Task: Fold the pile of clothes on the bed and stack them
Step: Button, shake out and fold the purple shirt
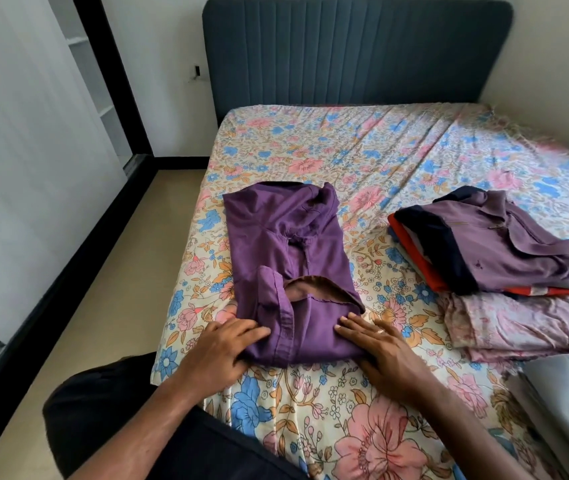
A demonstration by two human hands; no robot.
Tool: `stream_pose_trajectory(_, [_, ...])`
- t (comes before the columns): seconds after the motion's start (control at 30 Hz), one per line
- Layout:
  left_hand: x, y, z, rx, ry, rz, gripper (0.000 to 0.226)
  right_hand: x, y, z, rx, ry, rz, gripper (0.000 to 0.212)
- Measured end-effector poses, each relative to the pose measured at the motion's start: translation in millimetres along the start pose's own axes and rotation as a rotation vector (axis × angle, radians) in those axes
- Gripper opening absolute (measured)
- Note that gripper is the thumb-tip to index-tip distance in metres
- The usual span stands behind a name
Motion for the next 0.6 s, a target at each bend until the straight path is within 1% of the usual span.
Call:
stream_pose_trajectory(0.03, [-8.8, 1.7, 2.0, 0.012, -0.02, 0.031, 0.069, 1.0, 1.5, 0.8, -0.023, 0.006, 0.02, 0.057])
stream_pose_trajectory(0.07, [-14.3, 2.7, 3.8, 0.001, -0.043, 0.065, 0.063, 1.9, 3.8, 2.5, -0.048, 0.012, 0.044, 0.055])
stream_pose_trajectory(0.1, [-19.1, 7.4, 4.6, -0.022, -0.058, 0.087, 0.053, 4.6, 7.9, 3.7, -0.076, 0.021, 0.072, 0.054])
stream_pose_trajectory(0.13, [-15.4, 9.5, 5.4, -0.075, -0.051, 0.073, 0.041, 4.6, 9.7, 5.9, -0.094, 0.027, 0.117, 0.052])
stream_pose_trajectory(0.17, [-8.7, 13.6, 5.7, -0.107, 0.003, 0.0, 0.035, 6.1, 13.3, 7.5, -0.11, 0.028, 0.172, 0.05])
stream_pose_trajectory(0.23, [3.6, 24.2, 6.2, -0.113, 0.185, -0.322, 0.036, 6.6, 25.6, 10.8, -0.13, -0.026, 0.305, 0.044])
stream_pose_trajectory(0.27, [8.1, 27.1, 7.6, -0.098, 0.262, -0.531, 0.035, 7.4, 32.4, 13.6, -0.134, -0.053, 0.39, 0.043])
stream_pose_trajectory(0.3, [7.3, 34.6, 9.1, -0.076, 0.312, -0.707, 0.037, 11.2, 39.0, 16.5, -0.126, -0.057, 0.47, 0.037])
stream_pose_trajectory(0.33, [6.0, 42.2, 10.1, -0.049, 0.336, -0.841, 0.043, 16.0, 43.3, 18.9, -0.106, -0.048, 0.528, 0.029])
stream_pose_trajectory(0.37, [4.6, 51.6, 9.6, 0.002, 0.346, -0.911, 0.046, 23.4, 47.3, 21.2, -0.071, -0.031, 0.565, 0.026])
stream_pose_trajectory(0.4, [2.6, 57.1, 7.9, 0.086, 0.349, -0.975, 0.044, 30.9, 49.6, 22.2, -0.019, -0.012, 0.602, 0.027])
stream_pose_trajectory(0.47, [3.1, 66.3, -0.5, 0.246, 0.347, -1.079, 0.022, 46.2, 54.1, 21.1, 0.126, -0.003, 0.711, 0.032])
stream_pose_trajectory(0.5, [3.3, 71.4, -5.2, 0.297, 0.354, -1.142, 0.019, 53.5, 56.3, 18.7, 0.207, -0.012, 0.781, 0.032])
stream_pose_trajectory(0.57, [8.2, 80.6, -8.9, 0.349, 0.397, -1.281, 0.029, 69.0, 64.7, 14.5, 0.326, -0.022, 0.901, 0.03])
stream_pose_trajectory(0.6, [11.5, 88.9, -5.5, 0.324, 0.422, -1.328, 0.028, 75.5, 73.3, 16.4, 0.324, -0.027, 0.94, 0.028])
Point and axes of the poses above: each hand's wrist, its own z-axis towards the middle knuckle, its own y-axis out of the back of the hand, x = y × z, the point moved 10 cm from there along z, towards the middle knuckle, and after that the axes turned 4 degrees about -y, right-handed, at the moved point
